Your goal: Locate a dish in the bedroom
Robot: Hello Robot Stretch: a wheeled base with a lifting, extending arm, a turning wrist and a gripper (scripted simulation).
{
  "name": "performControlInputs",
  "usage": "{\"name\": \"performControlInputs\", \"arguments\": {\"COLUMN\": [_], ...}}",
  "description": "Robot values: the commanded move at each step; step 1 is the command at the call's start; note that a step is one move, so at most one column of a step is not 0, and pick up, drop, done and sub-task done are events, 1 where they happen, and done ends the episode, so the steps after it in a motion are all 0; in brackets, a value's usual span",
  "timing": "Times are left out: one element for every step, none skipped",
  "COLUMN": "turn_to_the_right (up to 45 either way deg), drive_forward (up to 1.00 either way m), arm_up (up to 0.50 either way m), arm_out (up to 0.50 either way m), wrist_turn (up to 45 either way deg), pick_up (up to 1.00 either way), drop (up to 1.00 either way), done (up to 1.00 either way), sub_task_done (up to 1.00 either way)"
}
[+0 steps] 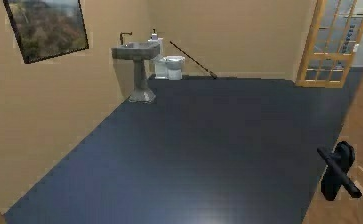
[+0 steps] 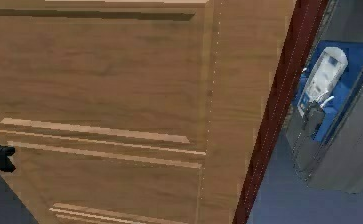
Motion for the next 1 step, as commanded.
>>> {"name": "performControlInputs", "arguments": {"turn_to_the_right": [-9.0], "drive_forward": [0.00], "arm_up": [0.00], "arm_out": [0.00], "wrist_turn": [0.0], "pick_up": [0.00], "drop": [0.00], "done": [0.00], "sub_task_done": [0.00]}}
